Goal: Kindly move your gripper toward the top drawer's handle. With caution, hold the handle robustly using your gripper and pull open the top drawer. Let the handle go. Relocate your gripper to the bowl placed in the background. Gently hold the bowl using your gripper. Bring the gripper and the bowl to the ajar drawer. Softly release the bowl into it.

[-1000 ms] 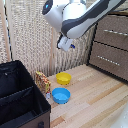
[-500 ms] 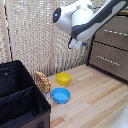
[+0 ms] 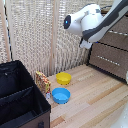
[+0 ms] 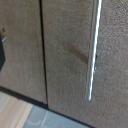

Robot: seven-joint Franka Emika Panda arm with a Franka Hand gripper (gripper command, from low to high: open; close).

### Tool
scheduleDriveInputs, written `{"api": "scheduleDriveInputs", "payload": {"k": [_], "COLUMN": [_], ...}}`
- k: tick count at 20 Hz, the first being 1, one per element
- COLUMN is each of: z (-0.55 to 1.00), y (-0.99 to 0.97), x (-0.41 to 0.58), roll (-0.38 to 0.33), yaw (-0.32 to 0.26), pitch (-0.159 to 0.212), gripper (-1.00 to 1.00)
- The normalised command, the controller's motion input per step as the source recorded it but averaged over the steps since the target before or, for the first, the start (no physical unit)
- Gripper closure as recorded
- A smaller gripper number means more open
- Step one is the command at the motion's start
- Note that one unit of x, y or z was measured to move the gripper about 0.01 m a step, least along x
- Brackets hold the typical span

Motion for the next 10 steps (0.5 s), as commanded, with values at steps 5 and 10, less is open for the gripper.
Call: {"api": "scheduleDriveInputs", "payload": {"k": [5, 10], "z": [0.11, 0.10], "y": [-0.71, -0.70], "x": [-0.225, -0.162], "roll": [-0.127, -0.105], "yaw": [0.061, 0.040], "pitch": [-0.046, -0.027], "gripper": [-1.00, -1.00]}}
